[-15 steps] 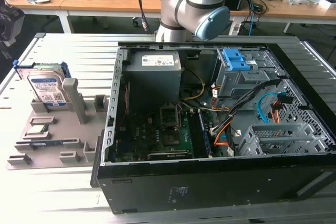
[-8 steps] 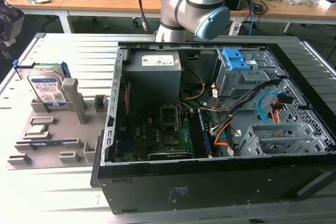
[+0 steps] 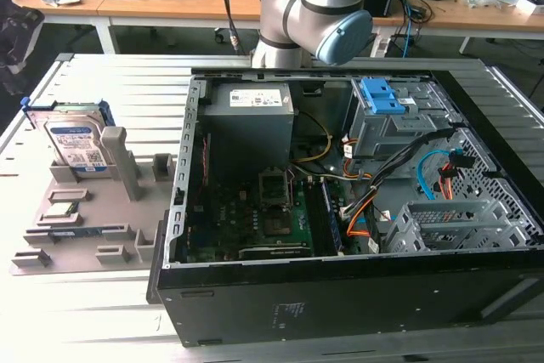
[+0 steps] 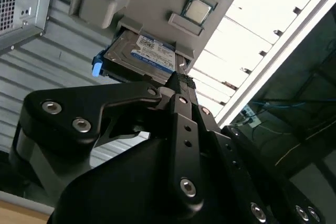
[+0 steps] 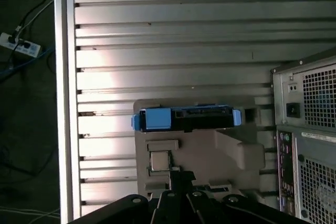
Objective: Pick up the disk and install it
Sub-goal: 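Pick up the disk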
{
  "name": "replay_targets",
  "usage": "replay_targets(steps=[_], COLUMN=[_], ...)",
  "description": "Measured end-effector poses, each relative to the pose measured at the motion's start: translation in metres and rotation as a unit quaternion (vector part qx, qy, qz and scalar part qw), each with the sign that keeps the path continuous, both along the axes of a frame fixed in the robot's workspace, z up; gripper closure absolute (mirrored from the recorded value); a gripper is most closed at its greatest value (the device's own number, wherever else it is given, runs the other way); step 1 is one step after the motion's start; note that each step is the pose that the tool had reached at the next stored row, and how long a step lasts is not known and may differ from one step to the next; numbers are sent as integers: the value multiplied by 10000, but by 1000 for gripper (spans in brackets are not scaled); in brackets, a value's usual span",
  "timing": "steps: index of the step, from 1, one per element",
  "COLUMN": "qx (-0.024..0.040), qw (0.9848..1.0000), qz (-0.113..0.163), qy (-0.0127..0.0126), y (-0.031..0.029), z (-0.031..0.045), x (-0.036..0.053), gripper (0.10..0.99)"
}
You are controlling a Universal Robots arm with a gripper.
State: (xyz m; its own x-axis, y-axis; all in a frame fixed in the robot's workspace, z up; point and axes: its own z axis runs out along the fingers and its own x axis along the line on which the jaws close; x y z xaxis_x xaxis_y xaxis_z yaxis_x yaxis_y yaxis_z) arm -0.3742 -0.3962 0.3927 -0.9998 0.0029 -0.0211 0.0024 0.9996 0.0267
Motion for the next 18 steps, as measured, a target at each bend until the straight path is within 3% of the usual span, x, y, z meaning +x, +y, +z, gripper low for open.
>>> replay_targets(steps=[2, 5, 9, 12, 16, 18], qx=[0, 0, -59, -73, -73, -73], qw=[9998, 9982, 9944, 9902, 9822, 9775], qz=[204, 607, 1055, 1396, 1875, 2106], qy=[0, 0, 3, 3, -1, -2], y=[0, 0, -1, 0, 0, 0], z=[0, 0, -1, 0, 0, 0], x=[0, 0, 0, 0, 0, 0], gripper=[980, 980, 980, 980, 980, 980])
